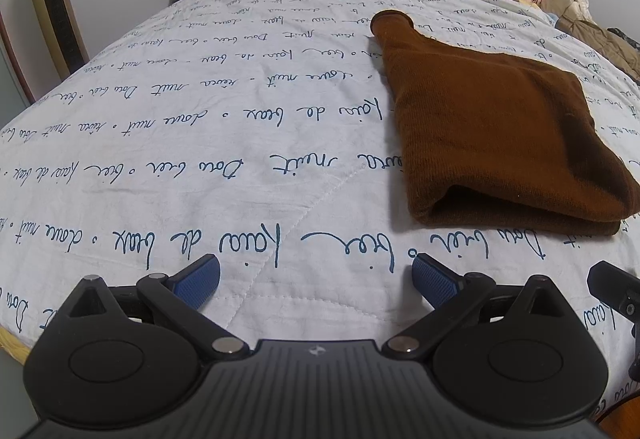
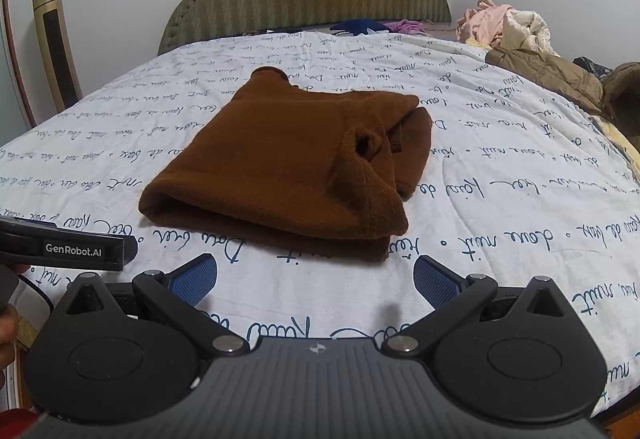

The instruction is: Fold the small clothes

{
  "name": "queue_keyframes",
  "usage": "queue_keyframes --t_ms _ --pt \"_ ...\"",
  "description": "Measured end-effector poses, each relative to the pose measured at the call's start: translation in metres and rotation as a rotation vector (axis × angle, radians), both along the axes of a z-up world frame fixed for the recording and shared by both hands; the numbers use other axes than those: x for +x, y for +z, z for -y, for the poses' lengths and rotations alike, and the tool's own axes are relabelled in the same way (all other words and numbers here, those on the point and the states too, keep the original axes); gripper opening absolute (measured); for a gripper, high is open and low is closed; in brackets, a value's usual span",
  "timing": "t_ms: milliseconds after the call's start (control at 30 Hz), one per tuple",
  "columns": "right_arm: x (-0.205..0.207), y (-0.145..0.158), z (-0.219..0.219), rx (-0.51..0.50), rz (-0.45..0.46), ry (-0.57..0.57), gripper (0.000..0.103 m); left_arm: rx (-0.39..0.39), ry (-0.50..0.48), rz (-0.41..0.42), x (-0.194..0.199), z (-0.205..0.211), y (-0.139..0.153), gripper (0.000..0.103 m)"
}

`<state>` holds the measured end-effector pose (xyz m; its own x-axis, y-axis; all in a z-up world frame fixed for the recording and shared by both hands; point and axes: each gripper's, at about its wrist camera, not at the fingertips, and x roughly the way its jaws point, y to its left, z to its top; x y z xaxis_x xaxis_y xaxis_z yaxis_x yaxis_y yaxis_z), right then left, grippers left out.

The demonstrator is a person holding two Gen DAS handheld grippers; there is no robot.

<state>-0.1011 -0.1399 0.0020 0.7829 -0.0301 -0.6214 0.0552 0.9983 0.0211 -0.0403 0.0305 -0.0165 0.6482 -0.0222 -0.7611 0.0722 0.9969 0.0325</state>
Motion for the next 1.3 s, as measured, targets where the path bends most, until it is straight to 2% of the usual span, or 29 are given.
queue_keyframes --t_ms 1300 --pt "-0.0013 0.0015 0.0013 -0.001 -0.001 0.008 0.103 0.027 -0.029 0.006 -0.0012 0.0036 0.0001 0.103"
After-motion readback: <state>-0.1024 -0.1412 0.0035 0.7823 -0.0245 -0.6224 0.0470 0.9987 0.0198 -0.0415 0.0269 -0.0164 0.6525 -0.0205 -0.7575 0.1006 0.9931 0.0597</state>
